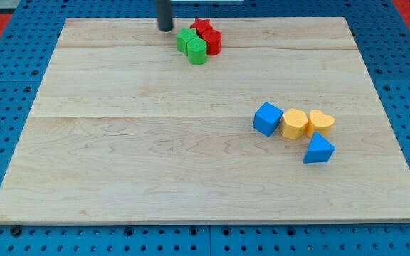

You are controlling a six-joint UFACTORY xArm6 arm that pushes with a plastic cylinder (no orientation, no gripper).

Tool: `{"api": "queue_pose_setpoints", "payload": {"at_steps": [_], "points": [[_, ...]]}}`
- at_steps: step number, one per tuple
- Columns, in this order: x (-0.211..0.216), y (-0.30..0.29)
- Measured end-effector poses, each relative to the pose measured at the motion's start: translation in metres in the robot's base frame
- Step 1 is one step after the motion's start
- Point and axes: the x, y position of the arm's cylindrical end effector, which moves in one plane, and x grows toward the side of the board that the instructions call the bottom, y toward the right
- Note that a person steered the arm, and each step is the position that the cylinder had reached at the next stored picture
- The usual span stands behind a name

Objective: Push the green blocks to the left side of the yellow blocks

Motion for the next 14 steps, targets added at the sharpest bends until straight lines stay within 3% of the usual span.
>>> {"api": "queue_pose_setpoints", "payload": {"at_steps": [2,5,7,8,10,11,13,14], "points": [[0.041,0.015],[0.07,0.018],[0.068,-0.033],[0.088,-0.028],[0.142,0.042],[0.143,0.053],[0.098,0.036],[0.082,0.063]]}}
